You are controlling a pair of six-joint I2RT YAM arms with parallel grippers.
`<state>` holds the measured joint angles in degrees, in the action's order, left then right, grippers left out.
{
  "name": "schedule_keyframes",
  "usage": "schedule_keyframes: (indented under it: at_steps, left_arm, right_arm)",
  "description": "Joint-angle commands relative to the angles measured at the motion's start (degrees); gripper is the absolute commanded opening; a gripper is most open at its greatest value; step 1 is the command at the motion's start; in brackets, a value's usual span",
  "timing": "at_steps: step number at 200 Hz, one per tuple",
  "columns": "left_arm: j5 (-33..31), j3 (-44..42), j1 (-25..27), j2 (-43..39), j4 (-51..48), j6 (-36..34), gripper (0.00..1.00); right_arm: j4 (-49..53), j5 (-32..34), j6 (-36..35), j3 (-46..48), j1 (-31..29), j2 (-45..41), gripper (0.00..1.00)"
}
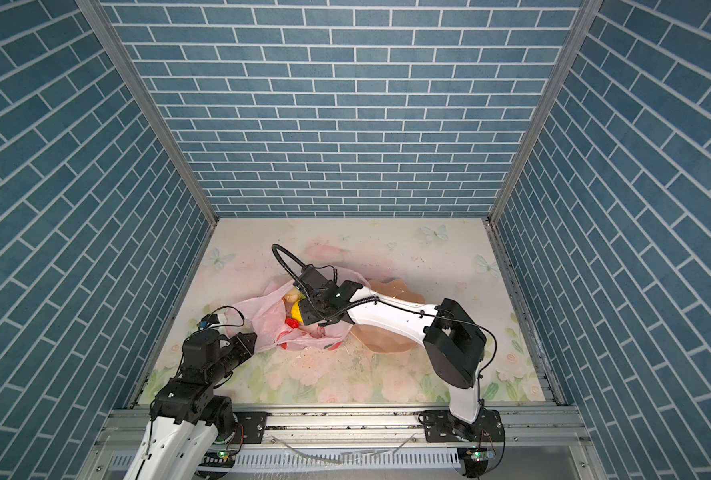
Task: Take the fake fruits out of the plastic bag
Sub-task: 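Reach the right gripper down between the fruits inside the bag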
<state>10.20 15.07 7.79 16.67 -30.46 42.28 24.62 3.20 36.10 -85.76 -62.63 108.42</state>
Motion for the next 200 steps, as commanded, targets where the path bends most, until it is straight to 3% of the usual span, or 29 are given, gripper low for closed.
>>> schedule_keyframes:
  at_steps: [1, 28, 36, 46, 200]
  left_arm:
    - [0.33, -0.13, -0.15, -1.18, -2.49, -1.49, 0.16]
    - [0.34, -0.21, -0.14, -2.62, -3.97, -2.20, 0.16]
    - [0.39, -0.42, -0.14, -3.01, -4.02, -2.29, 0.16]
    - [0.44, -0.60, -0.06, -3.35, -4.10, -2.29, 0.15]
    - [-0.35, -1.19, 0.56, -4.39, -4.80, -3.15, 0.15]
  right_arm:
    - [-0.09, 2.61, 6.79, -4.48, -0.19, 2.89, 0.45]
    - [0.12, 3.38, 9.25, -5.74, -0.20, 4.83, 0.53]
    - [0.36, 3.55, 9.82, -6.20, -0.29, 5.49, 0.61]
    - [0.47, 3.70, 10.37, -6.76, -0.25, 6.18, 0.64]
    - [2.45, 4.71, 16.36, -14.34, 0.14, 15.79, 0.78]
